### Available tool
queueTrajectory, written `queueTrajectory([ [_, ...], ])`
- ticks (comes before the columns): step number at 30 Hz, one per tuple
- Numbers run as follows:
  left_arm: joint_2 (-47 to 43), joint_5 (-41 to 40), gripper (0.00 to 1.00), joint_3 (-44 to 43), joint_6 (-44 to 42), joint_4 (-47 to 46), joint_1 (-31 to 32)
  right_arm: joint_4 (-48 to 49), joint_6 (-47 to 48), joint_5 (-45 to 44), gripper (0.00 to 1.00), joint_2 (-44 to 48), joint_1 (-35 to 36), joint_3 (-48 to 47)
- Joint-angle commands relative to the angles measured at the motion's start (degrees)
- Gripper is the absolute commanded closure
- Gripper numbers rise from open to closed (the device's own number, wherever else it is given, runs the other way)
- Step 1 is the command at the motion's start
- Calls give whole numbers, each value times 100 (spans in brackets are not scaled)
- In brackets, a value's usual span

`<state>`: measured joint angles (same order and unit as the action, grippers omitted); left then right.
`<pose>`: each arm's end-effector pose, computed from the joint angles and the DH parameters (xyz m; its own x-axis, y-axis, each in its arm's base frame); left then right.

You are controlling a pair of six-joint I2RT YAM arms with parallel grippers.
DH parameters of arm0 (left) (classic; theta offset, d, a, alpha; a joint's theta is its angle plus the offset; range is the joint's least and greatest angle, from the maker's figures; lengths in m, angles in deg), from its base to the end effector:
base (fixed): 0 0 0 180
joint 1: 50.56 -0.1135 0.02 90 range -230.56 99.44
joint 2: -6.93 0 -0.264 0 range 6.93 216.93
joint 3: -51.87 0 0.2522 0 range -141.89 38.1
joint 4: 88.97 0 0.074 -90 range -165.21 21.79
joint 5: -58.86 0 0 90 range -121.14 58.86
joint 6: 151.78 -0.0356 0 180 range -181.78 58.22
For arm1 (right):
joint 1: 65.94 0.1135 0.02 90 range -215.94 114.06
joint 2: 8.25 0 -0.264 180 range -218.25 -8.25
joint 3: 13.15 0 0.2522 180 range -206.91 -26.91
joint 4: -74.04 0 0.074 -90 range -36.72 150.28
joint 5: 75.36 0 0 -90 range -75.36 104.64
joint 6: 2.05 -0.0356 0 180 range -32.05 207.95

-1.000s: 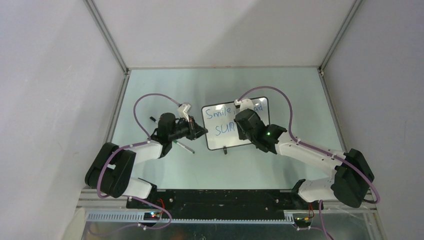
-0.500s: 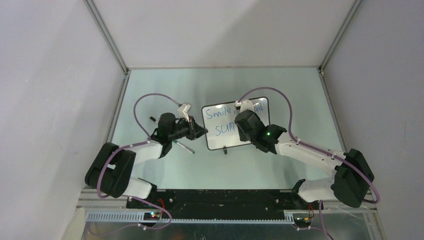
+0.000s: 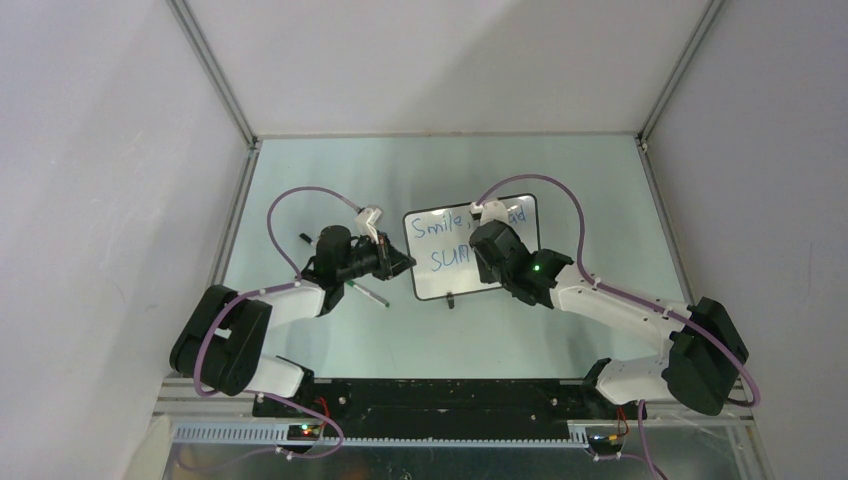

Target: Write a sentence on the whiteboard

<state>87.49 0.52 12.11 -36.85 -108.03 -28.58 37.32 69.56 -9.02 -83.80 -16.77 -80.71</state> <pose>0.2383 -0.1163 0.1705 -0.6363 -0.1301 -0.7604 0.5541 0.6087 -0.5678 0.1936 0.2022 0.2591 -0.5963 -0.2481 -0.7635 -0.3356 0.9410 -0.0437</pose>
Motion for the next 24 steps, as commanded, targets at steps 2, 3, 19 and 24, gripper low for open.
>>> queueTrajectory([
  [2,-58,-116,94,-107,-288,285,57,-190,-27,-356,100,59,4,91],
  [3,-62,-116,94,-107,-292,285,54,-191,-31,-357,100,73,5,114],
  [19,-43,-125,95,-107,-292,285,53,91,9,-57,100,-24,248,173],
  [24,-40,-117,94,-111,-295,285,53,98,43,-38,100,-36,251,79],
])
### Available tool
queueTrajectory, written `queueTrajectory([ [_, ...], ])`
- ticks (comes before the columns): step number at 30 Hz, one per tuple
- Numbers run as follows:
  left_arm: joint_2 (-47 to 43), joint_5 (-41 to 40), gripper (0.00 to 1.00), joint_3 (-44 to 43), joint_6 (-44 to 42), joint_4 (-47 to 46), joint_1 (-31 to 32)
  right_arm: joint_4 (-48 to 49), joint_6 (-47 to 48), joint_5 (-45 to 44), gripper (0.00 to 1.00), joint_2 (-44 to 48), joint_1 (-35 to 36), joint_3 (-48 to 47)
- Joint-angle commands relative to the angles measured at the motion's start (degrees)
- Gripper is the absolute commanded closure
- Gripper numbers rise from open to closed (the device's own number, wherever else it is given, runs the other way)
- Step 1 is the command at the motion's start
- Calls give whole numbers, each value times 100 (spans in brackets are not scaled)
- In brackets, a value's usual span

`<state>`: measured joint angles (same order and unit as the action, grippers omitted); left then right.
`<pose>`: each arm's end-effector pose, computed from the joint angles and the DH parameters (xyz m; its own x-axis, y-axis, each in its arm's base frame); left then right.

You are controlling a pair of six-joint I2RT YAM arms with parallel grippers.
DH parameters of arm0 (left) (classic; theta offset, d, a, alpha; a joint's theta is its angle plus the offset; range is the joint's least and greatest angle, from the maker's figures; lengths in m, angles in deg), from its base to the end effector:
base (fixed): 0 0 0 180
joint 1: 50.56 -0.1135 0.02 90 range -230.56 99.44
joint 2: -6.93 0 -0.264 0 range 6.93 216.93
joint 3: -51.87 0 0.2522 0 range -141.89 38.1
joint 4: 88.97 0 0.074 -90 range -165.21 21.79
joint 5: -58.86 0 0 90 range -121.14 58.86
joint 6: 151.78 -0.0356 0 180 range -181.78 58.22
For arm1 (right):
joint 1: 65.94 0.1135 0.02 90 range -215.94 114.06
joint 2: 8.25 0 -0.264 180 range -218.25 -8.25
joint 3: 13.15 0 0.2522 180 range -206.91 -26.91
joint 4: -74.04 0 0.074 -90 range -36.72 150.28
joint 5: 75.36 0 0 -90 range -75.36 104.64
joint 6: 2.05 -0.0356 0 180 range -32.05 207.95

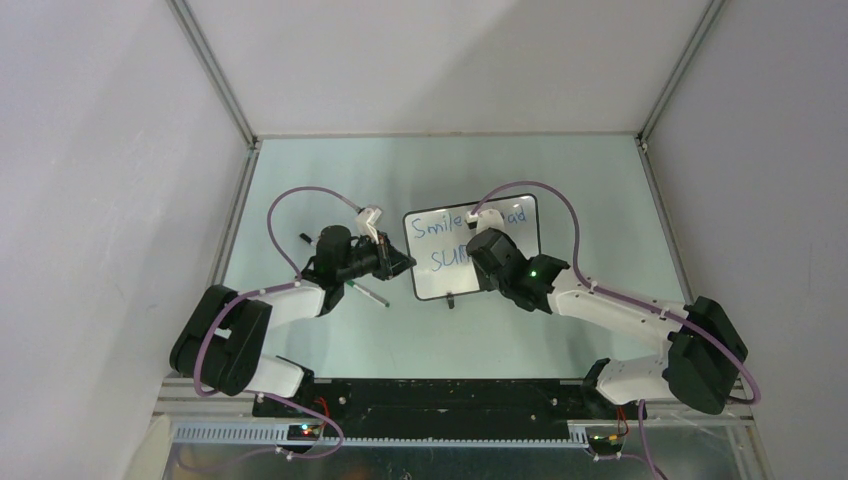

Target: Write a sentence on the whiteboard

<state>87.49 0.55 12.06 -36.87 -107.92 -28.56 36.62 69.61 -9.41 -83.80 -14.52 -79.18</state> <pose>0.2383 -0.1165 0.1706 -0.6370 -0.1292 -0.7599 0.5542 0.6084 -0.5680 0.1832 0.2064 0.2496 -0.6025 -0.2945 -0.7418 -0.3695 0.9267 -0.0678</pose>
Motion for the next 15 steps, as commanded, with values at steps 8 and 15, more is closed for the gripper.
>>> queueTrajectory([
  [8,-40,-88,95,-107,-276,246,52,133,79,110,100,108,25,-211],
  [15,-40,-92,94,-111,-271,256,55,136,112,361,100,609,-95,-211],
])
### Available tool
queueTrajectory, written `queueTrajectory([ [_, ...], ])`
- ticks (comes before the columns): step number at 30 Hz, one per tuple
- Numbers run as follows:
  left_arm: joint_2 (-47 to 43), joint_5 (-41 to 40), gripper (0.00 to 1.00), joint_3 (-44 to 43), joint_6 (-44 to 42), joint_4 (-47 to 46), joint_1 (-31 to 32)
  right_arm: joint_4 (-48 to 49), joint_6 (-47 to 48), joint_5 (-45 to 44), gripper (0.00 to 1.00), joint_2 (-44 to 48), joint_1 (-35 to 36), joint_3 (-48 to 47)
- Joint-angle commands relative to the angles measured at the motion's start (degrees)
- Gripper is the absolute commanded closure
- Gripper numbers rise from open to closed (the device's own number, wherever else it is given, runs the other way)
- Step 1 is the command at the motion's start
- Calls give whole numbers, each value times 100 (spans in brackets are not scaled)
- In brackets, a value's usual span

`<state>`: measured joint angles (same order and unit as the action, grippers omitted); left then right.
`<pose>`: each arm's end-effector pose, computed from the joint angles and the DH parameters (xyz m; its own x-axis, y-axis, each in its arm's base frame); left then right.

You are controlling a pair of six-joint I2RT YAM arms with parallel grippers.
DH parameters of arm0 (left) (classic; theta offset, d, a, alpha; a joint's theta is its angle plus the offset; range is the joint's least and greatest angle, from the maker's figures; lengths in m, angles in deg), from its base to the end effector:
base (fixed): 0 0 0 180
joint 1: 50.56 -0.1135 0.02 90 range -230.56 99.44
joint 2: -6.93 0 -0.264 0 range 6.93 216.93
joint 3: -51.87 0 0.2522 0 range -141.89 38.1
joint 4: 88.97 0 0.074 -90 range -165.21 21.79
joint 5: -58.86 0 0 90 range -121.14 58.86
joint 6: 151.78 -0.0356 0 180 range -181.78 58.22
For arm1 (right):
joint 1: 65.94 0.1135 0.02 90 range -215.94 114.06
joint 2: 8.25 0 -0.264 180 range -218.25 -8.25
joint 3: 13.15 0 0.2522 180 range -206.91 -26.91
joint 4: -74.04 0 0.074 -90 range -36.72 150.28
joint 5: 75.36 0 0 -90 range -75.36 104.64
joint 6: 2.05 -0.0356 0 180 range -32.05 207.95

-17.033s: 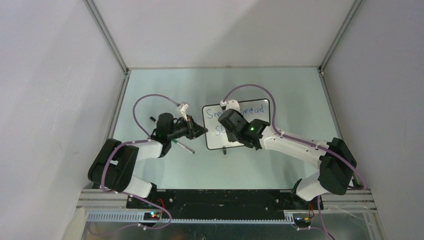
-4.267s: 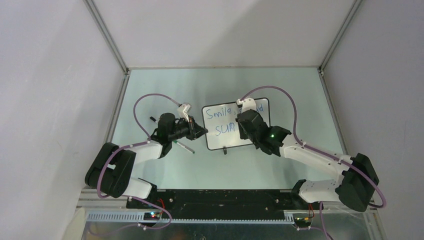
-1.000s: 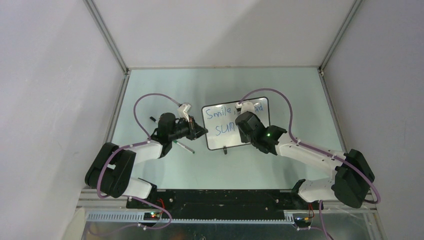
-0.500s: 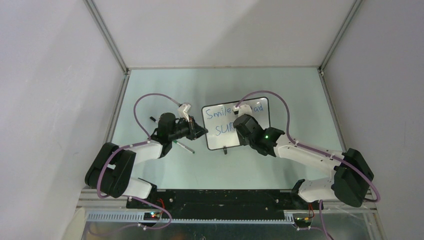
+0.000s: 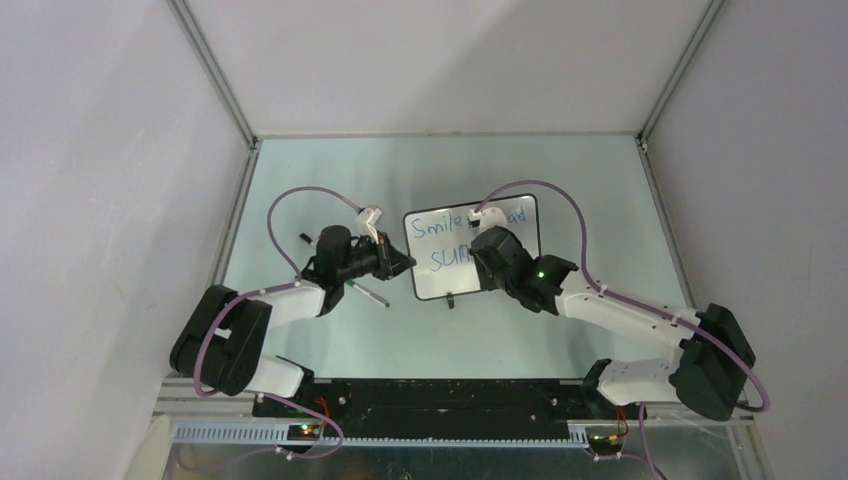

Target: Write a sentence on the whiteboard

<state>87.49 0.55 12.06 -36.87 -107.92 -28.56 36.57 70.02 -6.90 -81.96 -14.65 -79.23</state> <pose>0.2383 -0.1165 0.1706 -0.6370 -0.1292 -0.7599 0.5542 0.6084 -0.5680 0.1800 0.2037 0.2575 -0.5950 -0.2846 -0.7517 -0.4000 0.9160 -0.0301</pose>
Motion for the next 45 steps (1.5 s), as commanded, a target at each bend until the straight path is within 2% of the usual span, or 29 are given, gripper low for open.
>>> queueTrajectory([
  [1,-44,-99,94,-112,-273,263,53,139,80,116,100,495,-118,-204],
  [12,-46,-102,94,-112,-289,274,59,306,169,96,100,665,-573,-224],
  [45,-44,-92,95,-114,-285,278,52,302,248,-63,100,-151,-786,-693],
])
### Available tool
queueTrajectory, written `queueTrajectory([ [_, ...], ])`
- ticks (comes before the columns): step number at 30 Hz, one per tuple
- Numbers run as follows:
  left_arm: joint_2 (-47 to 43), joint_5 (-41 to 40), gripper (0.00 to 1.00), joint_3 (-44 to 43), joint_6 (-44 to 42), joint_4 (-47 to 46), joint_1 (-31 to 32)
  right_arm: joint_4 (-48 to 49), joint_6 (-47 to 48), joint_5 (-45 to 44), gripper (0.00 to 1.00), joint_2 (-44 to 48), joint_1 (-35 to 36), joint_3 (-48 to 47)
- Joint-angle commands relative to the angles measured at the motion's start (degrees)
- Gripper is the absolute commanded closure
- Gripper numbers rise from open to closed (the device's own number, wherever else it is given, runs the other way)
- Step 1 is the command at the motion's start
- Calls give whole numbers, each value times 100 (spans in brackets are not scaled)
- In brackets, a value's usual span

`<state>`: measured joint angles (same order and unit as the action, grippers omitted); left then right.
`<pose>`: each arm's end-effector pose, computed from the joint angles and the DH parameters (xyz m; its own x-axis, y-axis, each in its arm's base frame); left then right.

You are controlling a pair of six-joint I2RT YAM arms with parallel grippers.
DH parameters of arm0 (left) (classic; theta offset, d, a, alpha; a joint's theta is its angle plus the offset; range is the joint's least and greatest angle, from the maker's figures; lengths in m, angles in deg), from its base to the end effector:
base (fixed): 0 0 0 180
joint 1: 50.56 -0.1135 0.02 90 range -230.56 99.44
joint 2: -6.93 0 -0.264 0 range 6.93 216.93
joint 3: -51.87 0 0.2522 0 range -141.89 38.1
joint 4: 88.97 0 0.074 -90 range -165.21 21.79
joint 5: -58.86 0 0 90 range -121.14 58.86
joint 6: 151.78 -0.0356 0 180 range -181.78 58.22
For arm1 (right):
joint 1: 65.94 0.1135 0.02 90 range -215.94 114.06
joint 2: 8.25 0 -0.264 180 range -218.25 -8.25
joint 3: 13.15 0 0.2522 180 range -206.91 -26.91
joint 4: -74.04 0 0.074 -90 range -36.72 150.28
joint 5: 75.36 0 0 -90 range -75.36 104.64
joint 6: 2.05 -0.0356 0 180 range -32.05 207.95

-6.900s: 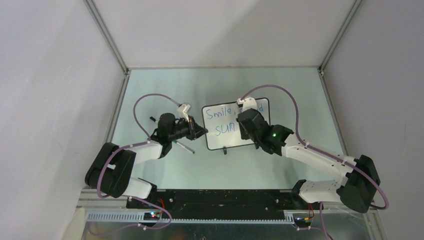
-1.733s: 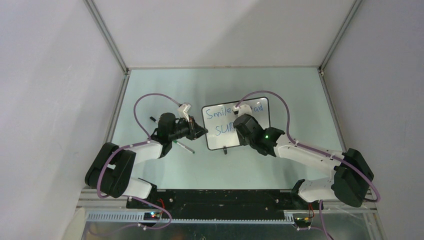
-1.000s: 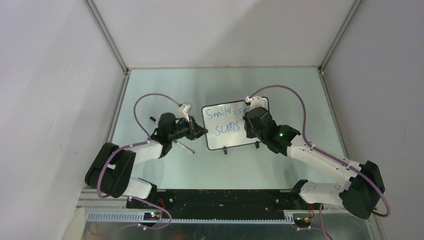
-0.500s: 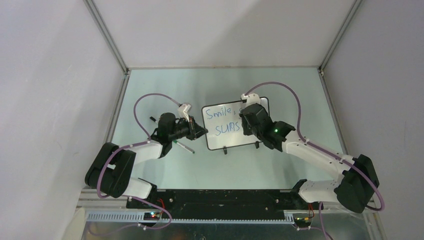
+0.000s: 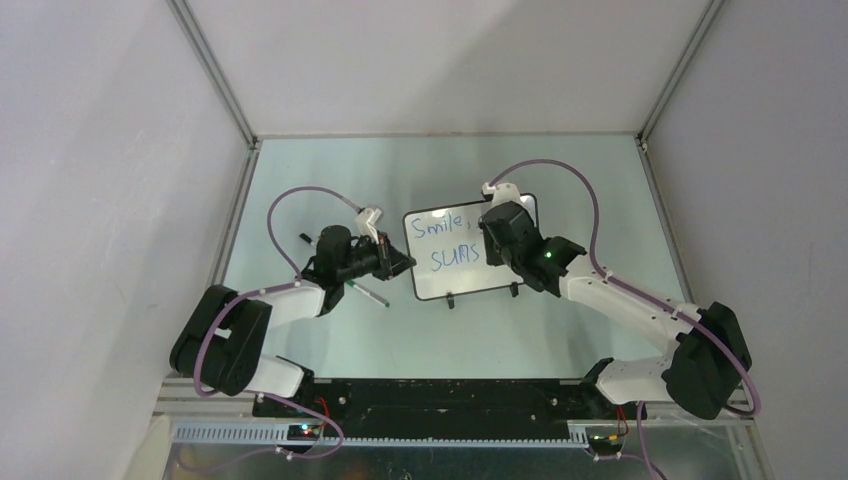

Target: Write a sentence on the whiteboard

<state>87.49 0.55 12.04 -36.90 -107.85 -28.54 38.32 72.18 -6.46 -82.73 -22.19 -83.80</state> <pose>0.2383 -0.1165 0.1706 -0.6374 -0.1284 -0.7598 0.5543 0.6085 -0.5679 0.2138 0.1869 0.2828 -0.5635 -0.1884 -0.8043 -0.3029 0.9530 -0.0110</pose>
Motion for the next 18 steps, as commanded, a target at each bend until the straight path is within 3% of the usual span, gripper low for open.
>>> queueTrajectory([
  [1,-47,-96,94,-110,-287,271,53,125,31,-94,100,-84,-33,-236],
  [18,-90,-111,95,-106,-295,297,54,-90,-133,-67,100,-26,-6,-82],
])
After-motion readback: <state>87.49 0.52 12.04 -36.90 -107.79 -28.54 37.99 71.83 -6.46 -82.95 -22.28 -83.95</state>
